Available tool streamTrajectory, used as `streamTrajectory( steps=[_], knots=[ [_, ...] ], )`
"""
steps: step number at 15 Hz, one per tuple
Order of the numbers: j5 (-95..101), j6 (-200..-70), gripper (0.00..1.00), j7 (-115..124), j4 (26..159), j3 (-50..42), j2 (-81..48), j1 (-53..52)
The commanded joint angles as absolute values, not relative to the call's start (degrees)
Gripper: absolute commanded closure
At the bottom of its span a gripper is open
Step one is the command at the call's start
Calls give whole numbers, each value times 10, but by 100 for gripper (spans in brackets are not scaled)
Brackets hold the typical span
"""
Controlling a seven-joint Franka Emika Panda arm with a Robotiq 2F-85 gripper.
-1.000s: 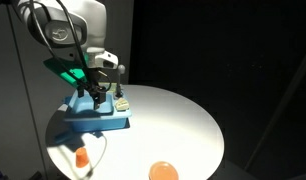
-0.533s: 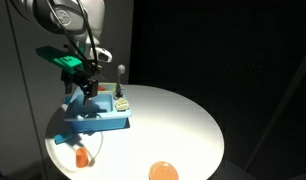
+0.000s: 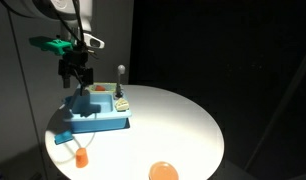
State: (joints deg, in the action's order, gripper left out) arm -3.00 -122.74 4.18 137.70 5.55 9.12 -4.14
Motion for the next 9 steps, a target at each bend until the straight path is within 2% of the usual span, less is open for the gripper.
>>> streamTrajectory(
  steps=[1, 9],
  knots=[
    [-11, -1234, 0, 123, 1386, 71, 110, -45],
    [-5, -1231, 0, 261, 1426, 104, 178, -48]
  ],
)
